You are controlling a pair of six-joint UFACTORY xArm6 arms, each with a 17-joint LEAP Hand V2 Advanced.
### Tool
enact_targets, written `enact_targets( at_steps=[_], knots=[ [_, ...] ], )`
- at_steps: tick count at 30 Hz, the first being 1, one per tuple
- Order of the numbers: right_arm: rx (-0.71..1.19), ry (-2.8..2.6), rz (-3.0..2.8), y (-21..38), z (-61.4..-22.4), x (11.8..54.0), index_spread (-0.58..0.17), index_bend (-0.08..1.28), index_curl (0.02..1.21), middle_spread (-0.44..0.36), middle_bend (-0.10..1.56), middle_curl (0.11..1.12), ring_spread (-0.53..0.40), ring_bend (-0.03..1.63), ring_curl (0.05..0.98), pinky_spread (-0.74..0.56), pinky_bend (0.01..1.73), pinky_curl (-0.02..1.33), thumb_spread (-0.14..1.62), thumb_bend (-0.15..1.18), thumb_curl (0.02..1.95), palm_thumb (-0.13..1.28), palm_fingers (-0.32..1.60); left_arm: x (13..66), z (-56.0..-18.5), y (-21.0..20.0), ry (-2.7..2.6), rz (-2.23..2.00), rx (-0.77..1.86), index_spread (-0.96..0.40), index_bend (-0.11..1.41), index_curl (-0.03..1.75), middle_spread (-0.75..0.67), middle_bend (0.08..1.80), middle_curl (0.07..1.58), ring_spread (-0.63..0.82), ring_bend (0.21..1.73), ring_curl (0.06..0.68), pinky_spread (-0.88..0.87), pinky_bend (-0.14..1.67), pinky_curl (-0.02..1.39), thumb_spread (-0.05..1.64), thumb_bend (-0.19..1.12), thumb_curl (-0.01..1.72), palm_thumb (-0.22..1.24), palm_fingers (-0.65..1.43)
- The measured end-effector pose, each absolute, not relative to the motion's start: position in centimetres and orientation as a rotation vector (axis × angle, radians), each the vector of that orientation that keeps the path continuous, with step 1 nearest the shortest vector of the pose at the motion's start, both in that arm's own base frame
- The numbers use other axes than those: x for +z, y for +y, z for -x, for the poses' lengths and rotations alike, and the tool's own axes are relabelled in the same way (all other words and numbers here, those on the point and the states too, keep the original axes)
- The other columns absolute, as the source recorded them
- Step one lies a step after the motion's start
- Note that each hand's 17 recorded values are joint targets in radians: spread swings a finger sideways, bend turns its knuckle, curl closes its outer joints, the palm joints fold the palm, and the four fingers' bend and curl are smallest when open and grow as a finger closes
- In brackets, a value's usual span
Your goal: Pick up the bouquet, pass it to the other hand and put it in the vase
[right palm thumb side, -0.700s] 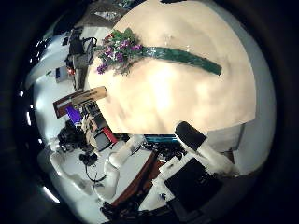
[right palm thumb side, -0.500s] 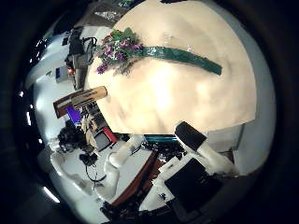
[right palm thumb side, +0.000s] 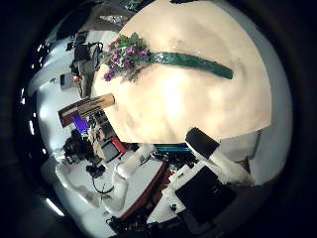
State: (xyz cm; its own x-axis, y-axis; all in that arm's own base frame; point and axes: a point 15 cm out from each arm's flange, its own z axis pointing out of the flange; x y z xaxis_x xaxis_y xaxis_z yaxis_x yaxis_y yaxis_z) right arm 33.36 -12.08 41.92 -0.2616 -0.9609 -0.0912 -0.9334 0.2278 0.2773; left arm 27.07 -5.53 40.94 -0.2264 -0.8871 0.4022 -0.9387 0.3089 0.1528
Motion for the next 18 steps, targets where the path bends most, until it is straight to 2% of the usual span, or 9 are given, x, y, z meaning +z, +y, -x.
enact_targets(
  at_steps=[3, 6, 18],
  knots=[
    [-0.359, -2.414, -1.86, -12.7, -34.5, 41.7, -0.367, 0.16, 0.26, 0.018, 0.2, 0.33, 0.103, 0.32, 0.262, 0.26, 0.29, 0.32, 0.98, -0.03, 0.36, 0.71, 0.18, 41.3, -27.1, -7.2, -2.217, -1.588, 0.152, 0.28, 0.17, 0.31, 0.46, 0.19, 0.31, 0.58, 0.48, 0.202, 0.57, 0.23, 0.32, 0.78, -0.04, 0.33, 0.27, 0.09],
    [-0.398, -2.4, -1.844, -13.0, -35.2, 40.2, -0.359, 0.15, 0.26, 0.02, 0.2, 0.33, 0.1, 0.33, 0.262, 0.26, 0.29, 0.32, 0.98, -0.03, 0.36, 0.7, 0.19, 41.4, -27.0, -8.4, -2.281, -1.556, 0.098, 0.28, 0.17, 0.31, 0.46, 0.2, 0.31, 0.59, 0.48, 0.203, 0.57, 0.24, 0.32, 0.78, -0.04, 0.33, 0.26, 0.09],
    [-0.5, -2.353, -1.8, -13.0, -36.0, 36.7, -0.316, 0.15, 0.26, 0.026, 0.2, 0.34, 0.094, 0.34, 0.257, 0.27, 0.3, 0.32, 1.0, -0.03, 0.36, 0.69, 0.19, 41.9, -27.9, -8.8, -2.324, -1.538, 0.071, 0.28, 0.17, 0.31, 0.44, 0.19, 0.31, 0.58, 0.48, 0.201, 0.57, 0.23, 0.31, 0.79, -0.04, 0.33, 0.26, 0.09]
  ],
)
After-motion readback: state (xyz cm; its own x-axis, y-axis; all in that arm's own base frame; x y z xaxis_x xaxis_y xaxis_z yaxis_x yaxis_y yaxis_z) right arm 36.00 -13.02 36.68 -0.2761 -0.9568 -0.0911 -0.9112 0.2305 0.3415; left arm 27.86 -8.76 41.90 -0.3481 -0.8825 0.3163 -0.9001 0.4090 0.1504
